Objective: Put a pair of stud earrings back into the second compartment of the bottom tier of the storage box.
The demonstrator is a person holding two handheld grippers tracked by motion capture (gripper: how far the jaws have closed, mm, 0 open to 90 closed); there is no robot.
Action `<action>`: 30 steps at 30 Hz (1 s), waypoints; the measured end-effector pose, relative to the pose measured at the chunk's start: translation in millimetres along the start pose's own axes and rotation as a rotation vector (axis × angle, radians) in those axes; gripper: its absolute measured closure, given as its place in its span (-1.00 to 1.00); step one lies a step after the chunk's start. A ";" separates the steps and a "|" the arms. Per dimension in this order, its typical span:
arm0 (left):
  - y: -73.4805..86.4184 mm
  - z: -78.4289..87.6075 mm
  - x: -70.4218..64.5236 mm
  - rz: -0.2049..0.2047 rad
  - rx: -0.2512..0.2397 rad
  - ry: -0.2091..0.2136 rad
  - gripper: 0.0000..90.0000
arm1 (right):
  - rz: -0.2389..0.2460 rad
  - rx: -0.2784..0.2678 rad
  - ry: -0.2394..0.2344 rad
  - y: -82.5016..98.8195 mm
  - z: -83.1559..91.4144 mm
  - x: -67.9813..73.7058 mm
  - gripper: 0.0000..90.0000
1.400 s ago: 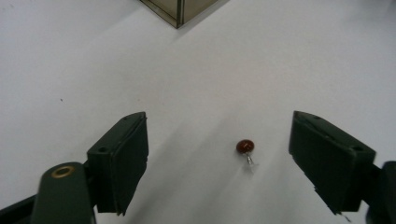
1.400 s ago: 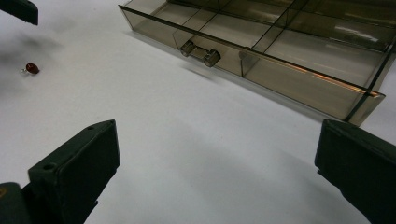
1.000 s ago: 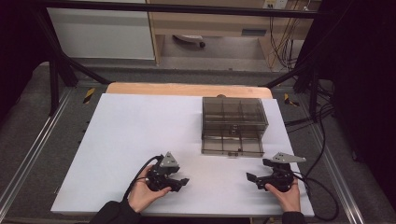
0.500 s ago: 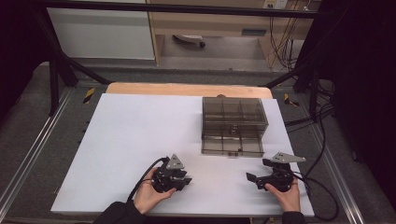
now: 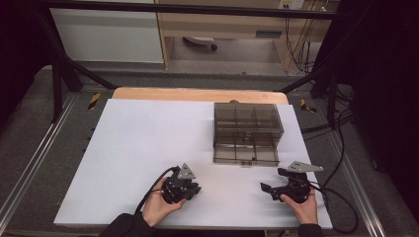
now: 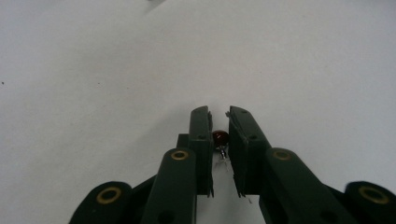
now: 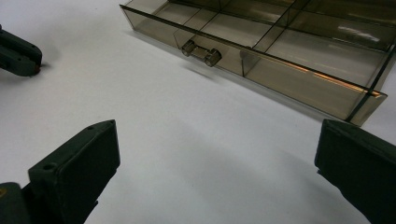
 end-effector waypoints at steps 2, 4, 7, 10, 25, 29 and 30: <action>-0.1 -0.1 0.1 0.001 0.000 0.000 0.77 | 0.001 0.000 0.000 0.0 -0.1 -0.1 -0.98; -0.3 -0.2 0.1 -0.003 0.001 0.001 0.77 | 0.001 0.001 0.000 0.0 -0.1 -0.1 -0.98; -0.6 -0.2 0.2 -0.005 0.004 0.003 0.77 | 0.001 -0.001 0.001 0.0 -0.2 -0.2 -0.98; -1.2 0.2 0.3 -0.006 0.004 0.012 0.78 | -0.002 -0.003 0.000 -0.1 0.0 0.0 -0.98; -14.0 12.8 4.5 -0.002 -0.029 0.021 0.79 | -0.002 -0.002 0.000 -0.2 0.2 0.0 -0.98; -19.1 13.0 3.9 -0.003 -0.035 0.024 0.79 | -0.003 -0.003 0.001 -0.1 0.0 0.1 -0.98; -21.0 13.1 3.9 -0.002 -0.036 0.027 0.79 | -0.003 -0.003 0.001 -0.1 0.0 0.0 -0.98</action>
Point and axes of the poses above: each handheld gripper's, and its own axes: z roughly backward along the jaws, y roughly out of its underside, x roughly to its left, the point moved 1 cm from there along -z, roughly forward along the jaws, and after that the axes turned 14 degrees about -x, right-handed, at the moved point
